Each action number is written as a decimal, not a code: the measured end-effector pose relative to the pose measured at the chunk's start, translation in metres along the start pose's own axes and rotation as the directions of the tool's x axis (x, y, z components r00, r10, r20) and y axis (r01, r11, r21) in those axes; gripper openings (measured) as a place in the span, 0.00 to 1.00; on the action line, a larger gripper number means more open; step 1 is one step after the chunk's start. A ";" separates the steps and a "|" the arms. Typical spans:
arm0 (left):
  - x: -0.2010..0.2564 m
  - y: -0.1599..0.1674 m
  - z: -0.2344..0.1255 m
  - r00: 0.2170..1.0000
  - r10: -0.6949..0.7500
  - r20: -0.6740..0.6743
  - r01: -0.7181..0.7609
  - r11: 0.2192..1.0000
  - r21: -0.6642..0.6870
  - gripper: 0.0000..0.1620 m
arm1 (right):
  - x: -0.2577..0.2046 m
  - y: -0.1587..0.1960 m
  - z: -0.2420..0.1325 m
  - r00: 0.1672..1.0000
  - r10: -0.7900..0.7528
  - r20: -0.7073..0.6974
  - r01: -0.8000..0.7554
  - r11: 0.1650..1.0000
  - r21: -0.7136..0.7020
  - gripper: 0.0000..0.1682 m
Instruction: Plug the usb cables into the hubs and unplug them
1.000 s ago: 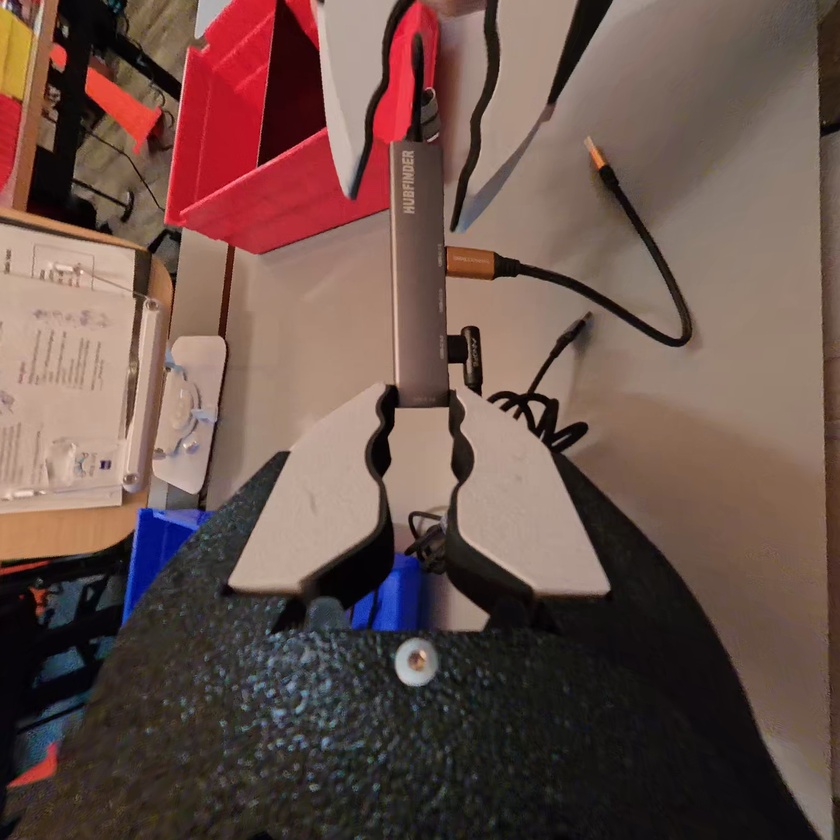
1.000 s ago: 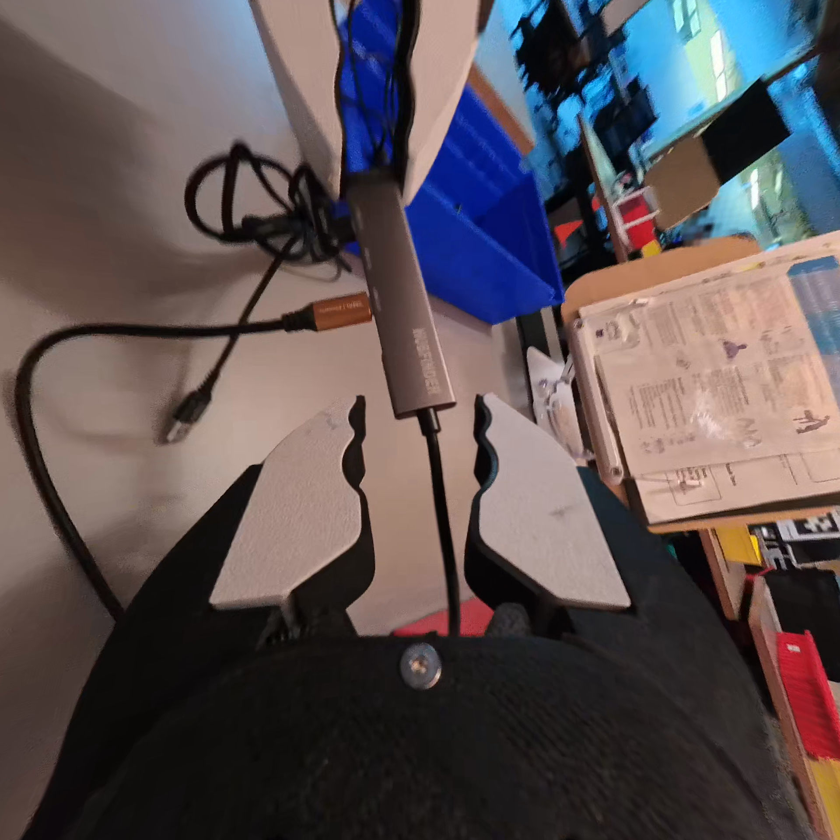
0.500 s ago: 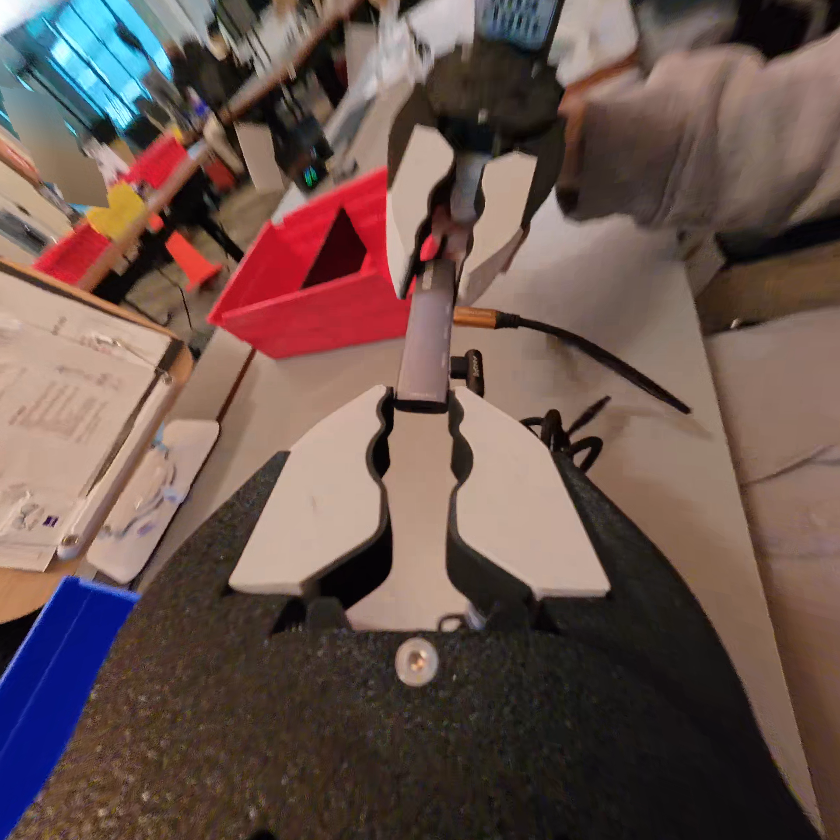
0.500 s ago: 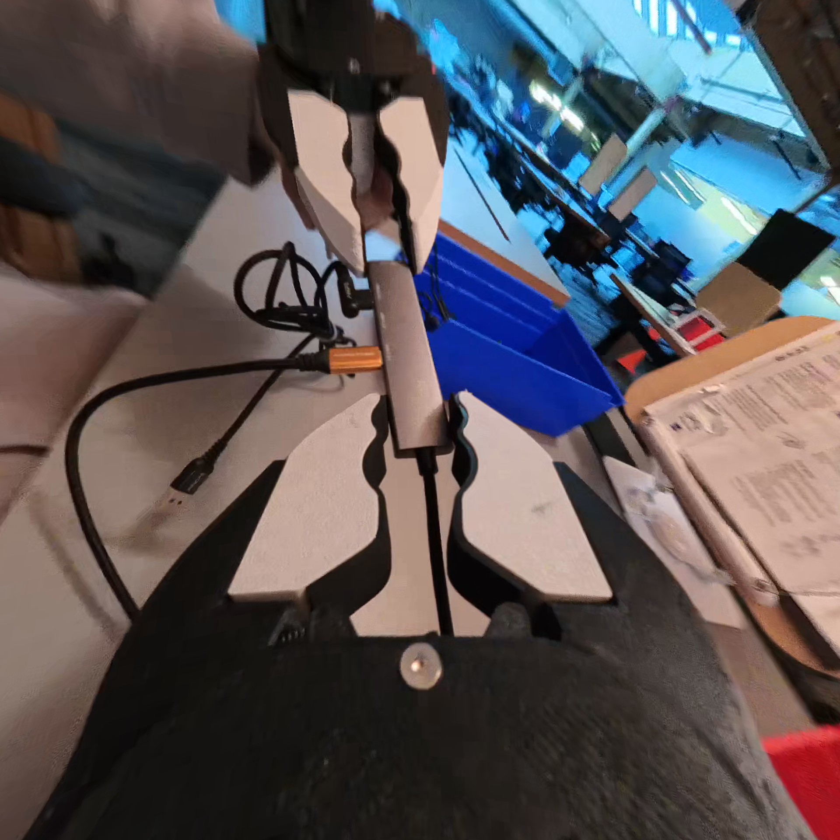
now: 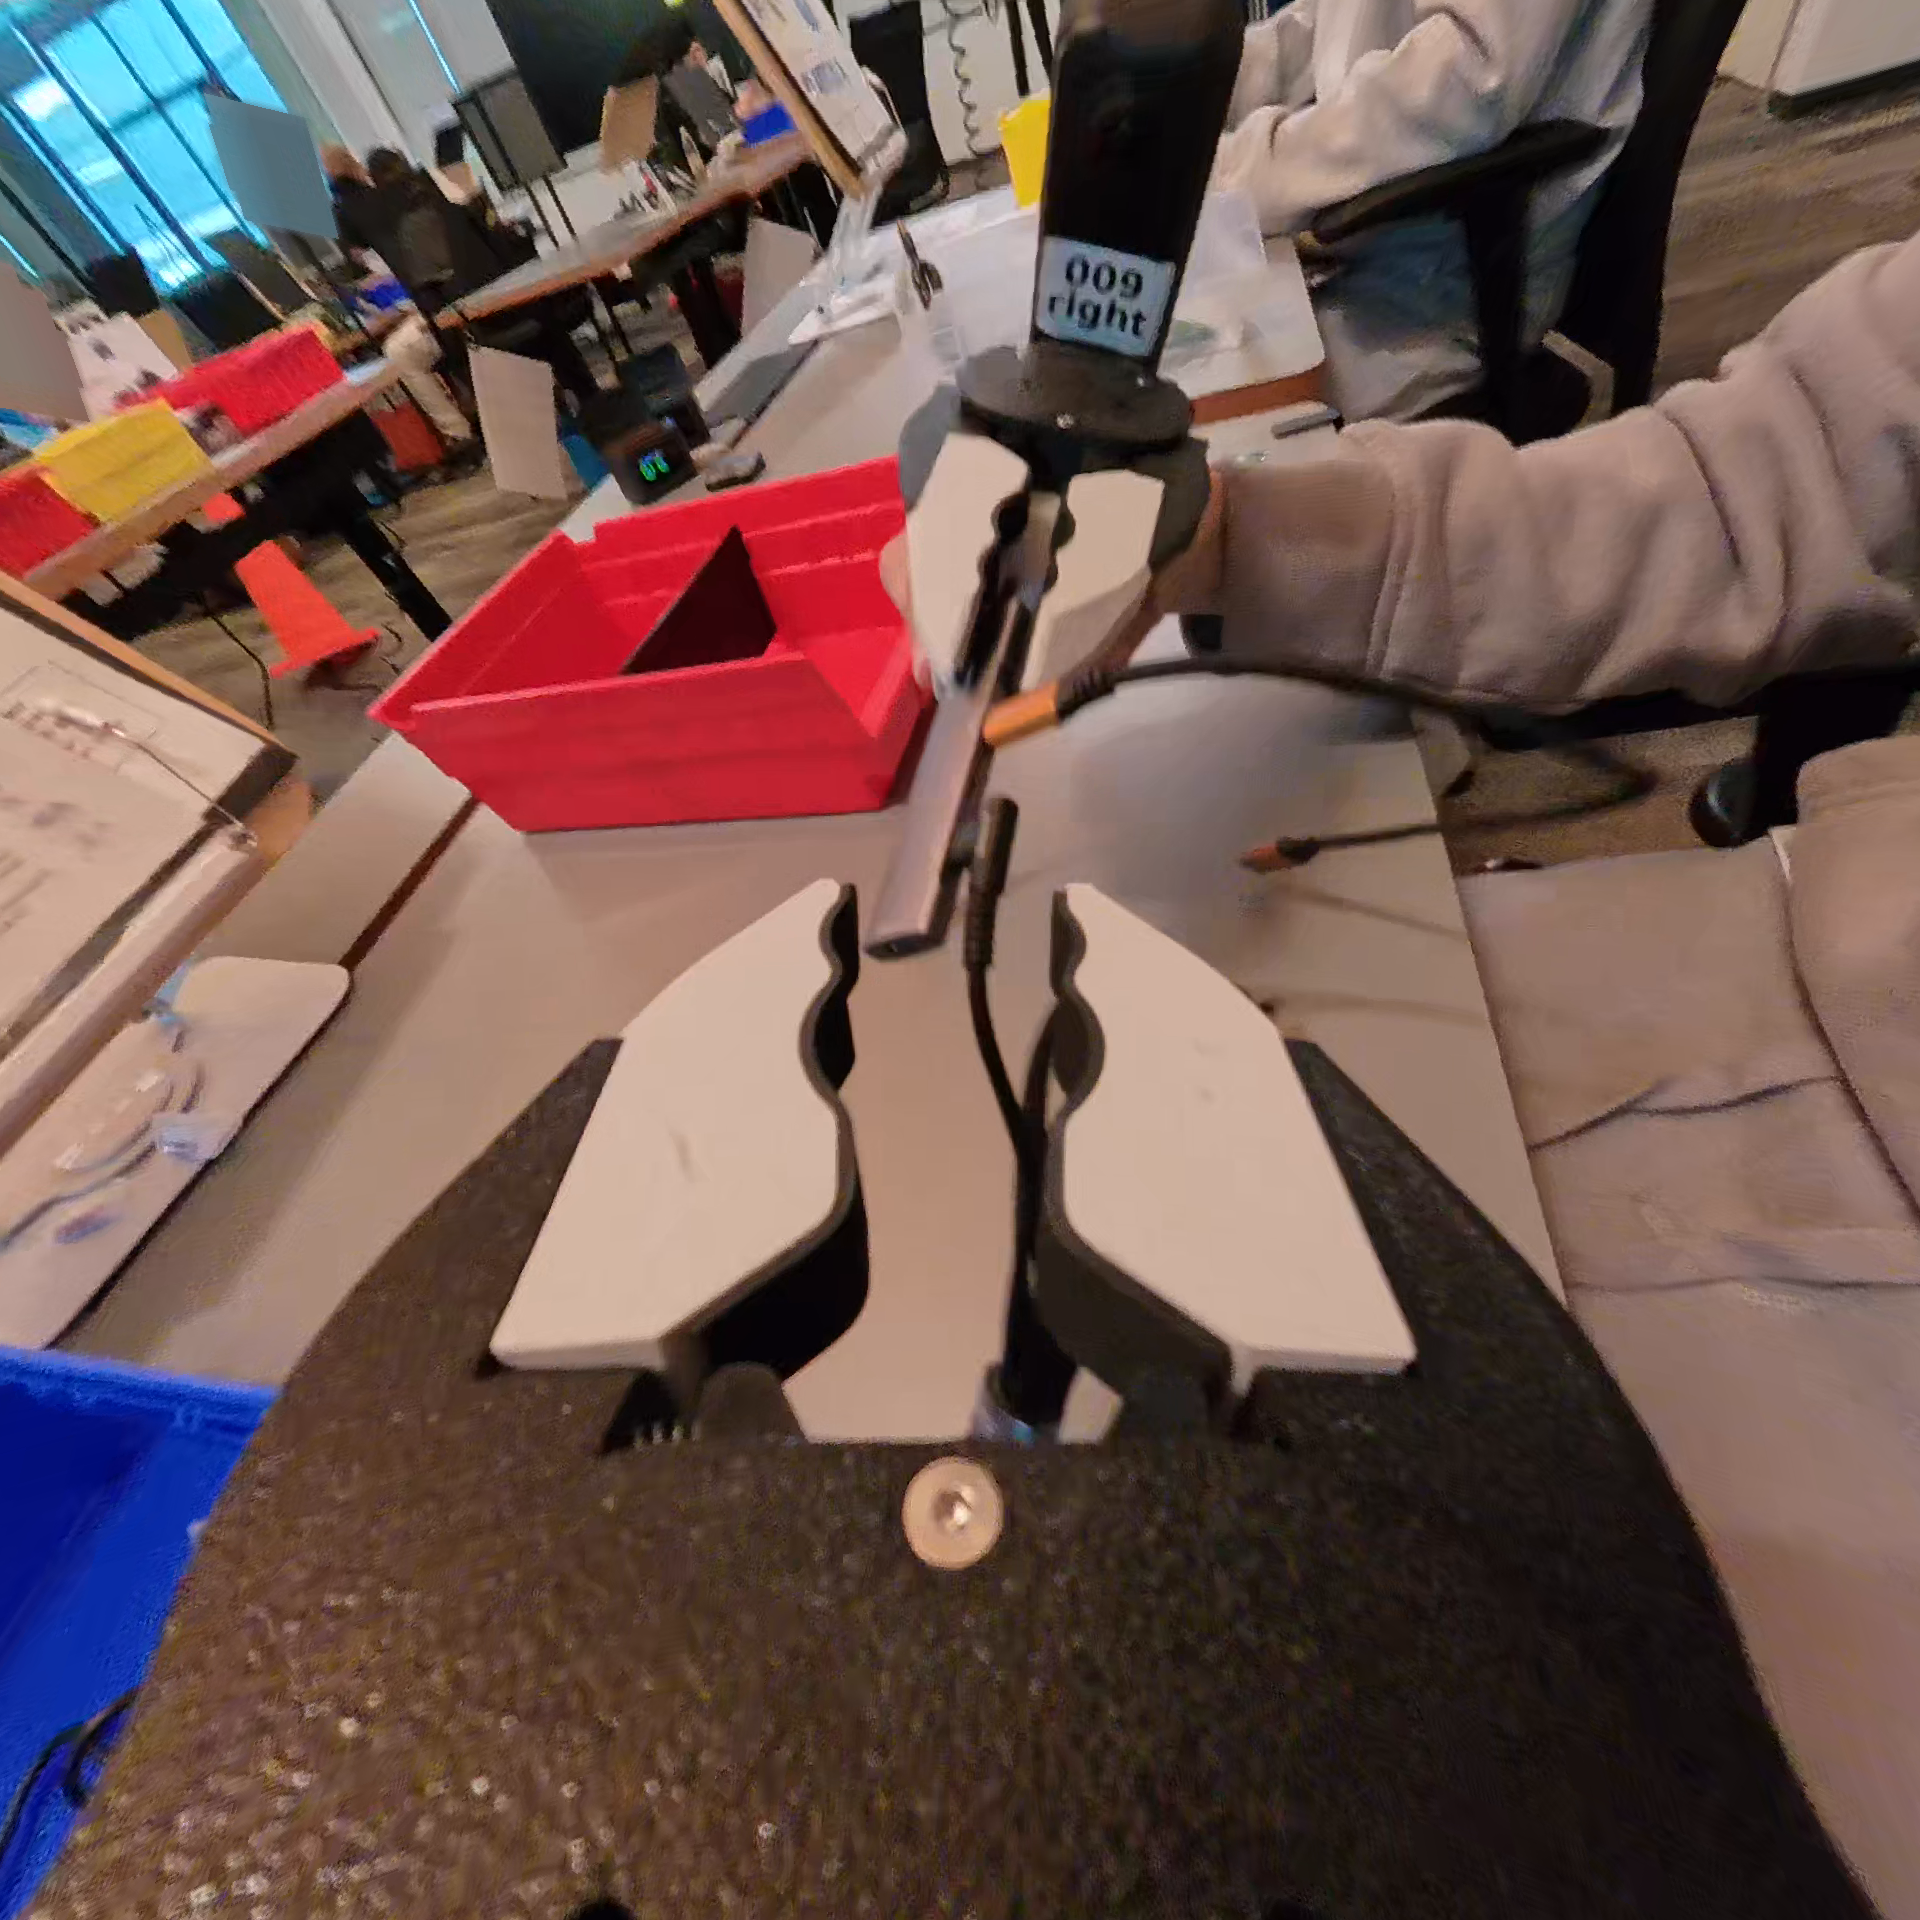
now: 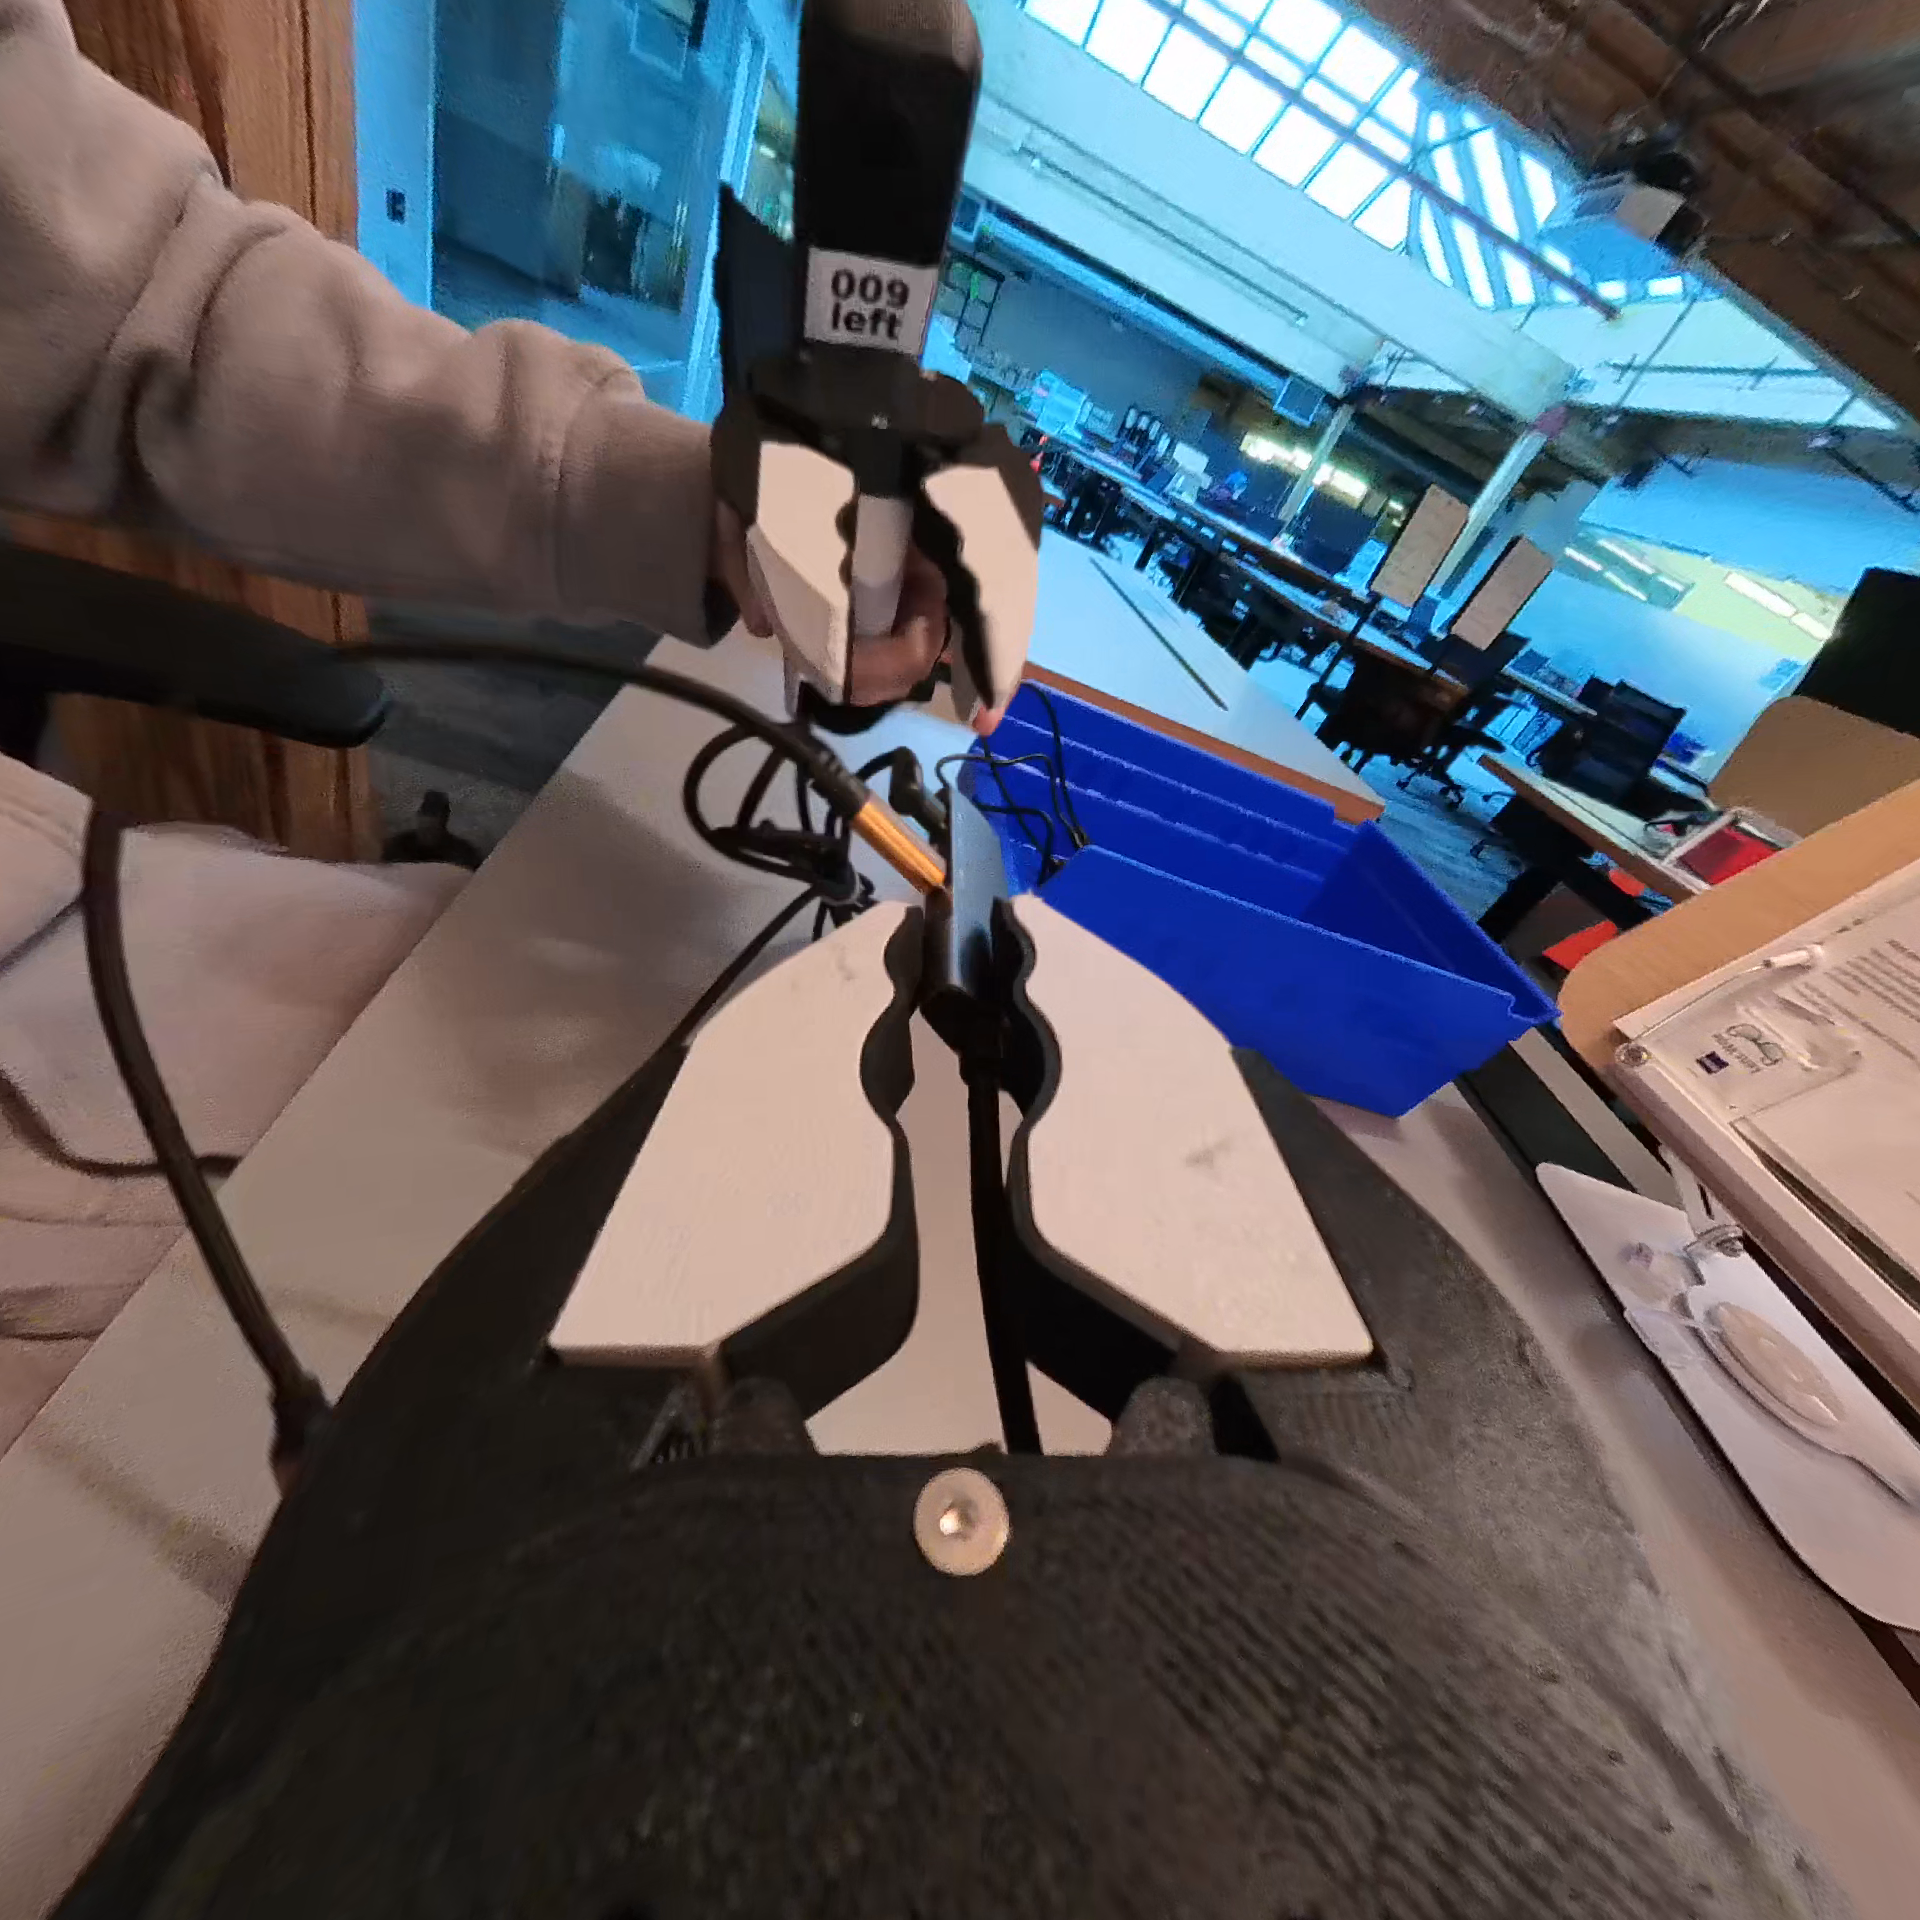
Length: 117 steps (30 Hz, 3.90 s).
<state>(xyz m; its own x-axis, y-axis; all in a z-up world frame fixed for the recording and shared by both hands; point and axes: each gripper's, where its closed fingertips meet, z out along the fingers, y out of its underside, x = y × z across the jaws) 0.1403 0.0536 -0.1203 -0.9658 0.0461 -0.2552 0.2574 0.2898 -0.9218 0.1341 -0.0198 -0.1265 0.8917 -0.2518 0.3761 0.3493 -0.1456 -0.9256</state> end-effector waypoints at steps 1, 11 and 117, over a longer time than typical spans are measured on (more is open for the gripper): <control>0.000 0.004 0.000 1.000 -0.014 -0.015 0.014 1.000 -0.011 0.21 | 0.001 0.002 0.000 1.000 0.006 -0.002 -0.006 1.000 -0.003 0.07; -0.014 0.033 0.012 0.886 -0.425 -0.184 0.408 0.904 -0.126 0.29 | -0.021 -0.003 0.010 0.989 -0.125 0.083 0.128 0.991 -0.030 0.07; 0.022 0.012 0.023 0.977 -0.147 -0.153 0.170 0.974 0.148 0.13 | -0.005 -0.011 -0.007 0.939 0.283 0.196 -0.330 0.903 0.275 0.15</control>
<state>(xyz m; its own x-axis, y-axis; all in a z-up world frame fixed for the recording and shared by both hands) 0.1235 0.0357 -0.1441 -0.9864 0.1491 -0.0689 0.0913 0.1488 -0.9846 0.1238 -0.0240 -0.1178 0.9925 -0.0899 0.0825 0.1002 0.2149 -0.9715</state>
